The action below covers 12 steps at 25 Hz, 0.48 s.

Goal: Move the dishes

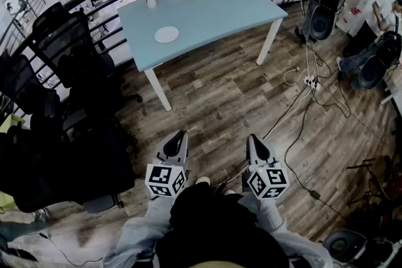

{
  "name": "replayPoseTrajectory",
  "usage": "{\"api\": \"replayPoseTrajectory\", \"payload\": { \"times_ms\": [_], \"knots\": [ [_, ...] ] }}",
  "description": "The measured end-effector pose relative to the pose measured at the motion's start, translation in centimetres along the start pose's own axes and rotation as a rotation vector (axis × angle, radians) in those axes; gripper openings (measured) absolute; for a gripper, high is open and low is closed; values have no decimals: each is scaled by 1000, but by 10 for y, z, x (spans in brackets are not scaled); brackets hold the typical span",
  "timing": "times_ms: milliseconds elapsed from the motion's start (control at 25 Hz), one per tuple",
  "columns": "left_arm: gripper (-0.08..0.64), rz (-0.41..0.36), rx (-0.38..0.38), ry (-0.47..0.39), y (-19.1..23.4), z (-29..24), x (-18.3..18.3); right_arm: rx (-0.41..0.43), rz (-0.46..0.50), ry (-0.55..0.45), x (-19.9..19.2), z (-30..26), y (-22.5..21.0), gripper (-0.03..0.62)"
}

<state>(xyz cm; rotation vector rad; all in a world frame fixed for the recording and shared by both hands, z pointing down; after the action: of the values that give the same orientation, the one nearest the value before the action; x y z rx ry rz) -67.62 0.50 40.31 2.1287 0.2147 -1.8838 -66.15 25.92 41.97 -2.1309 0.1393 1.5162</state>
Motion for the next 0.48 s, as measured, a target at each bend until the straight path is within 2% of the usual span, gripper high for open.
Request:
{"api": "replayPoseTrajectory", "payload": {
  "times_ms": [200,480],
  "knots": [
    [43,3,-5,1,5,-1,0,-9,-33,-4,-1,-4,1,8],
    [43,8,-22,6,16,-7,-4,-33,-30,-8,-4,-13,3,6]
  ]
}}
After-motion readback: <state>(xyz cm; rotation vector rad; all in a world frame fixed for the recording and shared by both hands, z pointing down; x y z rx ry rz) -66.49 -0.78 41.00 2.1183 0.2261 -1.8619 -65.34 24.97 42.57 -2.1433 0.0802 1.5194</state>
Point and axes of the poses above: the fingertips, and each gripper's own axes: z backward along the fingers, y to its left, x out of its top, the point moved 5 cm from there along z, backward along the fingers, and after that the axes turned 5 degrees about -z, right-handed, at the moved point
